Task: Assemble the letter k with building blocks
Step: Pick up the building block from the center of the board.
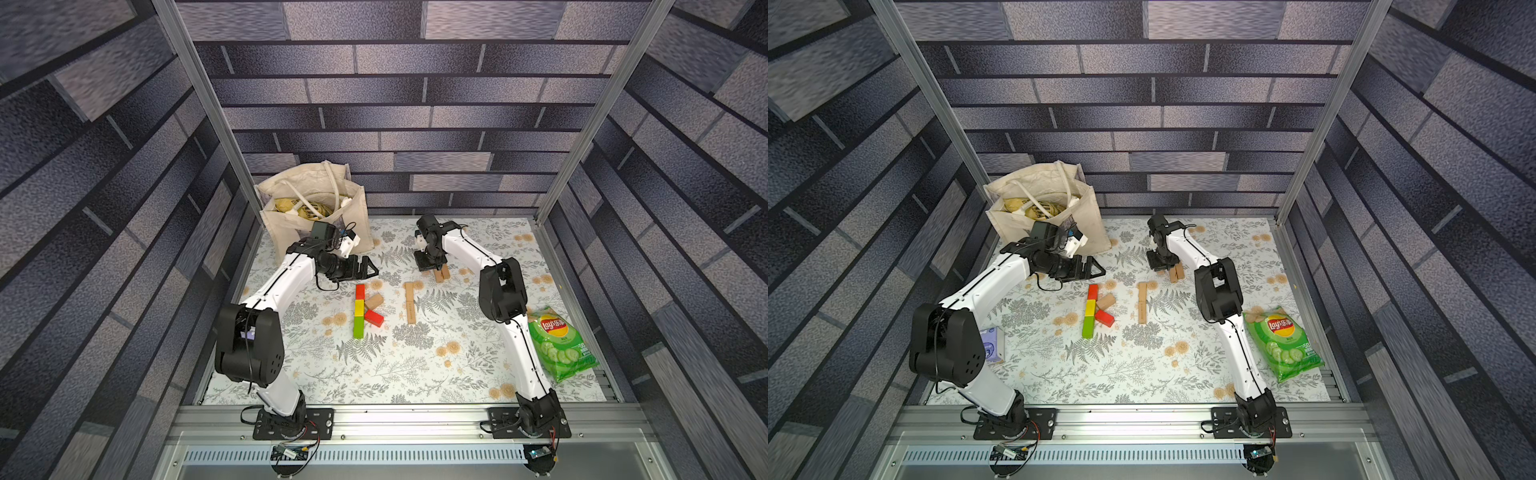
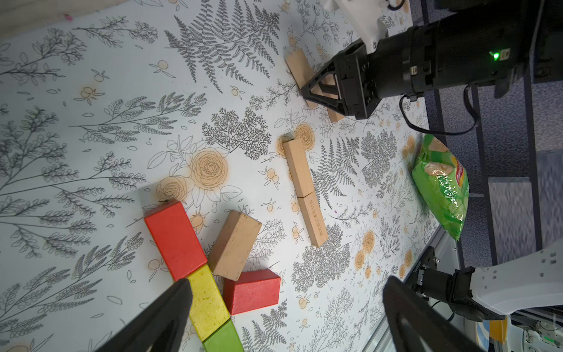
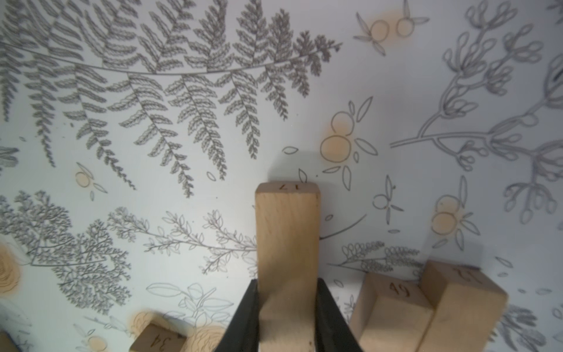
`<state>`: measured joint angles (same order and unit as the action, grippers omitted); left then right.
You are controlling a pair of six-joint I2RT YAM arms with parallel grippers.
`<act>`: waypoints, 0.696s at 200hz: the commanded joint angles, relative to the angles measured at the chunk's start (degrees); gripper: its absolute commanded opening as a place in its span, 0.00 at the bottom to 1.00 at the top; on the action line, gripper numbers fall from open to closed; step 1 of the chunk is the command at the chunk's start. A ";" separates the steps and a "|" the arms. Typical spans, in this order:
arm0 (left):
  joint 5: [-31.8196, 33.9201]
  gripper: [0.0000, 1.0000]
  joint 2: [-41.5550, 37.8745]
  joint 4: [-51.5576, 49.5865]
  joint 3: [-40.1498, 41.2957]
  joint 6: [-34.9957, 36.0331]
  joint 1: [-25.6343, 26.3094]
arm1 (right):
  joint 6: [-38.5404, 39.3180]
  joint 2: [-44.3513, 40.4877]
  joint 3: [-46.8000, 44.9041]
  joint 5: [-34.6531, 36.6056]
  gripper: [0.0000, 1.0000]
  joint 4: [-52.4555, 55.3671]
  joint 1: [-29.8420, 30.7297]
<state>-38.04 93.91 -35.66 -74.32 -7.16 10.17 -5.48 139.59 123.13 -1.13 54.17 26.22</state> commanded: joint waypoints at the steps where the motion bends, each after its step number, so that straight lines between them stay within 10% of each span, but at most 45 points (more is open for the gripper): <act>1: 0.55 1.00 -4.11 -1.95 -1.62 -1.63 -0.59 | -3.38 -5.77 -2.98 -0.83 0.16 -0.12 -0.29; 139: -3.76 1.00 -25.33 -1.19 16.06 -6.19 -1.99 | -17.38 -32.05 -34.73 5.38 0.18 -7.84 7.61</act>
<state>-38.50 71.90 -37.39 -61.95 -11.66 8.56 -18.00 112.33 93.41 2.35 48.80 31.77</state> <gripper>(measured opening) 0.997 0.289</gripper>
